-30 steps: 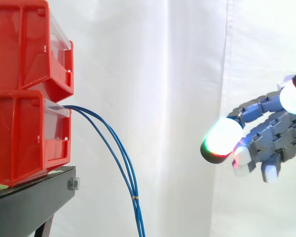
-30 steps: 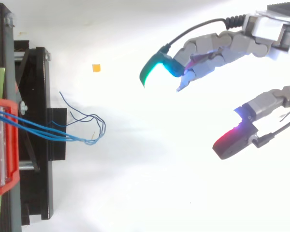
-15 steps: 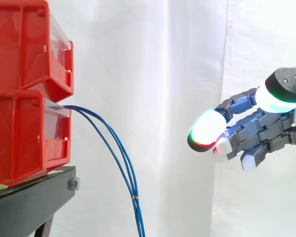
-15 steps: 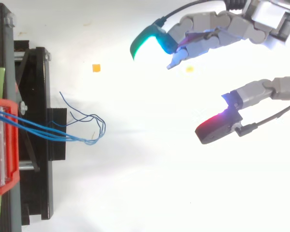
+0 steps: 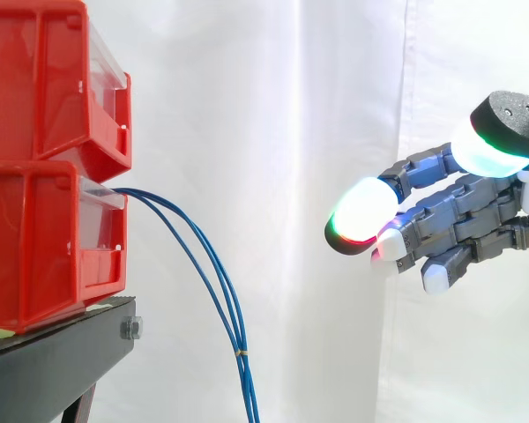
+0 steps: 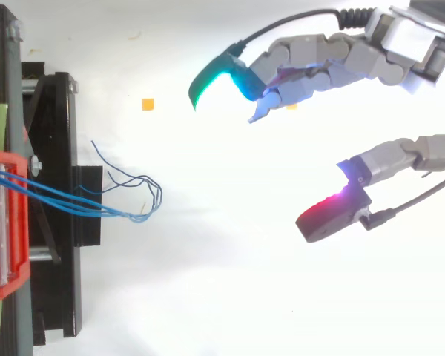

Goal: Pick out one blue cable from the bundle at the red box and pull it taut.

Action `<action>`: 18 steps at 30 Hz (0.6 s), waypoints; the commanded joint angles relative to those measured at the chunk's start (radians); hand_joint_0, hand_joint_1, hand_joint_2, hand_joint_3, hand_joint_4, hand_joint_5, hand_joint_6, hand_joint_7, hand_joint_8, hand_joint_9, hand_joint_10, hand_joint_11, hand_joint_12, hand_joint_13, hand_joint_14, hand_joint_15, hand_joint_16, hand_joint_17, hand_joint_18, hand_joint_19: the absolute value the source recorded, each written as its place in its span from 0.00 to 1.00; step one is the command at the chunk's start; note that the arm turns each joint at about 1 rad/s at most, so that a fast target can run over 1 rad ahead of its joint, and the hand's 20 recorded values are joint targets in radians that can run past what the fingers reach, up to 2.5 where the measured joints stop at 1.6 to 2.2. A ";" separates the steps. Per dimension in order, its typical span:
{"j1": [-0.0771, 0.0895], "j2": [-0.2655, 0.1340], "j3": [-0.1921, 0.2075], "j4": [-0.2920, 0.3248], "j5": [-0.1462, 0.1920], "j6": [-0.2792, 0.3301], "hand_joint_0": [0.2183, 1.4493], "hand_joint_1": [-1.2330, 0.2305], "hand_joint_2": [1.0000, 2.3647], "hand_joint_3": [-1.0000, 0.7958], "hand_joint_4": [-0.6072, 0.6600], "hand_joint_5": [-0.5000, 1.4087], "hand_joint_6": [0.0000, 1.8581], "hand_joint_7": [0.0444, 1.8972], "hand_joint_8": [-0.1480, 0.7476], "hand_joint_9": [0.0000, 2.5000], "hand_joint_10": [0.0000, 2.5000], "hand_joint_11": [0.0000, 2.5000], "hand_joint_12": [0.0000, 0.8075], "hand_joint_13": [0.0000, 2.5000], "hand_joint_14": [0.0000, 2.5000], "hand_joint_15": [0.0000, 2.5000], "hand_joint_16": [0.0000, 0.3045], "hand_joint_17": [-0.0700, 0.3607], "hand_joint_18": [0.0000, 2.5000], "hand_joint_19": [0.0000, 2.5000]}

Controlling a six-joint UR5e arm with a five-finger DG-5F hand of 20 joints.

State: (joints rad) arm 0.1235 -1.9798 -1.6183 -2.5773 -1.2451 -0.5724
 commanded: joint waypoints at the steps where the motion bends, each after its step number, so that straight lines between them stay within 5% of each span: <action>1: 0.005 -0.014 0.000 0.006 0.003 0.002 0.23 0.41 0.00 0.29 0.67 0.16 0.27 0.33 0.46 0.27 0.00 0.08 0.43 0.24 0.00 0.08 0.16 0.42 0.22 0.22; 11: 0.007 -0.125 0.035 0.089 -0.007 0.114 0.23 0.42 0.00 0.29 0.67 0.16 0.27 0.33 0.46 0.27 0.00 0.09 0.44 0.24 0.00 0.09 0.16 0.42 0.22 0.22; 18: 0.010 -0.125 0.035 0.108 -0.013 0.108 0.22 0.43 0.00 0.29 0.68 0.16 0.27 0.33 0.47 0.27 0.00 0.09 0.44 0.24 0.00 0.09 0.16 0.42 0.23 0.23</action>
State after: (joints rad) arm 0.1330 -2.1032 -1.5833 -2.4779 -1.2557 -0.4675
